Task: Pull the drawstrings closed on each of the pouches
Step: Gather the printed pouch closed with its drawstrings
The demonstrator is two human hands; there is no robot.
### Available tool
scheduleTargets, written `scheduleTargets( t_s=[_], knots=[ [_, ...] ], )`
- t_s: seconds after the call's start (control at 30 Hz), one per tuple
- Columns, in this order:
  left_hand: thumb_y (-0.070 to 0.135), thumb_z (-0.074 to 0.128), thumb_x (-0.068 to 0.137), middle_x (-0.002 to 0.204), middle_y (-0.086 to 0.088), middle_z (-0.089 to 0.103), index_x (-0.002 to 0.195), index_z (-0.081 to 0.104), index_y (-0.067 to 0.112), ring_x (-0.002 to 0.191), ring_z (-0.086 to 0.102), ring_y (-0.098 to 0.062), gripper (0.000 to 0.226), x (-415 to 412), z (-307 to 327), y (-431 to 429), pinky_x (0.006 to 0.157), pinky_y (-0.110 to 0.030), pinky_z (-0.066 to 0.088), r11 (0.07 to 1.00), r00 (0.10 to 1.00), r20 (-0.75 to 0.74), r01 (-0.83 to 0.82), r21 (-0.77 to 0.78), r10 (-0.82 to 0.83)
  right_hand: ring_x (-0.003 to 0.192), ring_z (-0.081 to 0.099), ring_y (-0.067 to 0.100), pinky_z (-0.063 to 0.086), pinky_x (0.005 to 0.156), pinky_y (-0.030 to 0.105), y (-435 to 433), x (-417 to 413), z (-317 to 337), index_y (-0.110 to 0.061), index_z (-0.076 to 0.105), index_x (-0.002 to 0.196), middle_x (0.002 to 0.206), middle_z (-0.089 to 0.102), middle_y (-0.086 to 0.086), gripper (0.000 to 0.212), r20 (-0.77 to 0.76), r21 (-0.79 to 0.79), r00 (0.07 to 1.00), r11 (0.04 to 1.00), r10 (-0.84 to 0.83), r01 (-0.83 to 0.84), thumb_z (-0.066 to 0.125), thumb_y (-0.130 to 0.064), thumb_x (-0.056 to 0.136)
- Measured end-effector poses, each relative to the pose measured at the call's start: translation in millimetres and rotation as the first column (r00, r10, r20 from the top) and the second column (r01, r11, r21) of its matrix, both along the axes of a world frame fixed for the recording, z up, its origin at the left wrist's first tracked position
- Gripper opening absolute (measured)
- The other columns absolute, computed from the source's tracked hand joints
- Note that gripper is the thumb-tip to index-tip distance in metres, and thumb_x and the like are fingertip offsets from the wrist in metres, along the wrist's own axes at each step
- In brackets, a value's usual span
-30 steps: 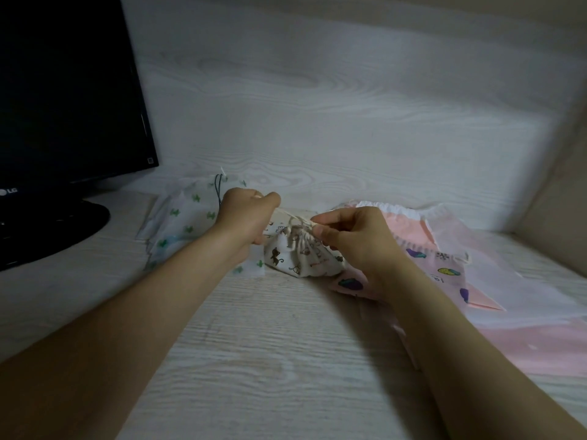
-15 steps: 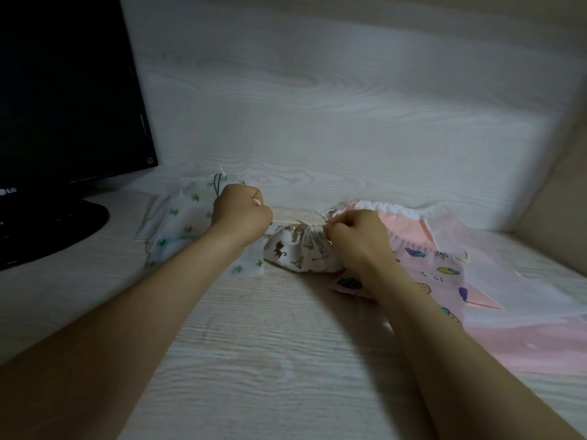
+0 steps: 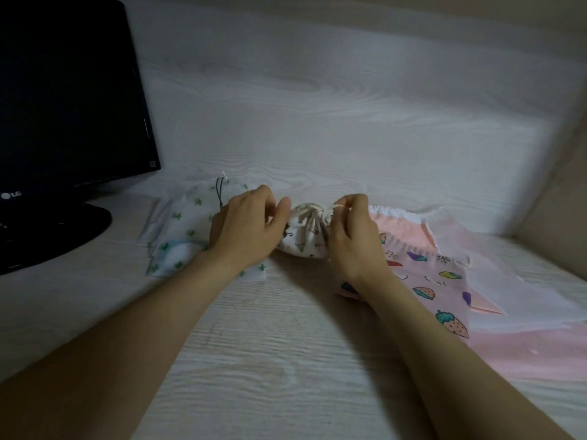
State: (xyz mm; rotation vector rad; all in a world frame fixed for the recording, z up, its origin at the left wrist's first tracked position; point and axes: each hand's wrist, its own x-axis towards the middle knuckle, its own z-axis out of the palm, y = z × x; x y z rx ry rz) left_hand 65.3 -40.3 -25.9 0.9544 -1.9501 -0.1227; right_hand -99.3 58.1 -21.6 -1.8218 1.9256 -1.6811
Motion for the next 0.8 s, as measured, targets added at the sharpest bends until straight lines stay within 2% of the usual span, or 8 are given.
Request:
scheduleTargets(
  t_s=[0.13, 0.27, 0.37, 0.47, 0.53, 0.6, 0.7, 0.8],
  knots=[
    [0.048, 0.040, 0.099, 0.121, 0.009, 0.058, 0.118, 0.059, 0.029, 0.108, 0.057, -0.011, 0.033, -6, 3, 7, 0.096, -0.037, 0.046, 0.918, 0.960, -0.048, 0.277, 0.284, -0.275, 0.055, 0.044, 0.005, 0.033, 0.056, 0.031, 5, 5, 11, -0.010, 0.044, 0.109, 0.070, 0.047, -0.005, 0.014, 0.055, -0.197, 0.998, 0.980, 0.013, -0.002, 0.035, -0.021, 0.112],
    [0.029, 0.054, 0.099, 0.124, 0.014, 0.060, 0.130, 0.052, 0.037, 0.113, 0.056, -0.002, 0.032, -8, 9, 17, 0.091, -0.031, 0.046, 0.784, 0.915, -0.091, 0.386, 0.487, -0.394, 0.046, 0.034, 0.008, 0.029, 0.048, 0.037, 15, 10, 21, -0.010, 0.043, 0.112, 0.060, 0.037, -0.012, 0.014, 0.051, -0.425, 0.999, 0.905, -0.004, 0.025, 0.032, -0.018, 0.113],
    [0.029, 0.059, 0.095, 0.123, 0.011, 0.064, 0.128, 0.055, 0.034, 0.113, 0.060, -0.005, 0.034, -13, 11, 18, 0.098, -0.037, 0.053, 0.798, 0.915, -0.098, 0.391, 0.459, -0.392, 0.048, 0.036, 0.006, 0.030, 0.049, 0.032, 19, 14, 27, -0.008, 0.043, 0.114, 0.065, 0.043, -0.013, 0.012, 0.053, -0.496, 0.998, 0.869, 0.031, 0.000, 0.032, -0.014, 0.112],
    [0.048, 0.057, 0.093, 0.125, 0.006, 0.070, 0.127, 0.062, 0.031, 0.120, 0.065, -0.014, 0.038, -13, 16, 22, 0.104, -0.052, 0.054, 0.802, 0.896, -0.187, 0.445, 0.398, -0.404, 0.055, 0.047, 0.007, 0.035, 0.055, 0.029, 23, 18, 28, -0.007, 0.039, 0.128, 0.066, 0.049, -0.014, 0.020, 0.034, -0.506, 0.994, 0.859, 0.107, -0.075, 0.037, -0.017, 0.111],
    [0.040, 0.060, 0.100, 0.128, 0.006, 0.072, 0.134, 0.064, 0.029, 0.123, 0.066, -0.015, 0.036, -17, 20, 25, 0.106, -0.048, 0.054, 0.785, 0.851, -0.291, 0.519, 0.339, -0.437, 0.078, 0.067, 0.012, 0.048, 0.067, 0.024, 26, 19, 28, -0.011, 0.032, 0.140, 0.088, 0.068, -0.003, 0.038, 0.031, -0.467, 0.983, 0.873, 0.178, -0.143, 0.048, -0.020, 0.108],
    [0.019, 0.058, 0.106, 0.124, 0.008, 0.075, 0.133, 0.067, 0.023, 0.120, 0.068, -0.009, 0.029, -18, 26, 32, 0.103, -0.034, 0.055, 0.768, 0.810, -0.377, 0.566, 0.300, -0.449, 0.091, 0.071, 0.018, 0.053, 0.076, 0.029, 26, 19, 28, -0.013, 0.029, 0.144, 0.099, 0.071, 0.004, 0.049, 0.023, -0.447, 0.988, 0.885, 0.153, -0.127, 0.056, -0.021, 0.104],
    [0.010, 0.053, 0.108, 0.113, 0.008, 0.078, 0.118, 0.071, 0.022, 0.113, 0.071, -0.009, 0.025, -18, 36, 41, 0.099, -0.028, 0.055, 0.742, 0.790, -0.447, 0.583, 0.331, -0.421, 0.050, 0.051, 0.014, 0.037, 0.051, 0.033, 21, 16, 26, -0.015, 0.036, 0.136, 0.060, 0.056, 0.000, 0.033, 0.064, -0.437, 0.996, 0.899, 0.063, -0.029, 0.050, -0.026, 0.109],
    [0.010, 0.057, 0.101, 0.103, -0.016, 0.079, 0.107, 0.072, 0.003, 0.100, 0.075, -0.034, 0.018, -12, 44, 49, 0.088, -0.041, 0.057, 0.652, 0.766, -0.503, 0.623, 0.432, -0.399, 0.043, 0.033, 0.018, 0.025, 0.047, 0.036, 17, 7, 23, -0.015, 0.038, 0.123, 0.049, 0.039, -0.004, 0.024, 0.207, -0.443, 0.974, 0.896, 0.086, 0.015, 0.051, -0.029, 0.109]
  ],
)
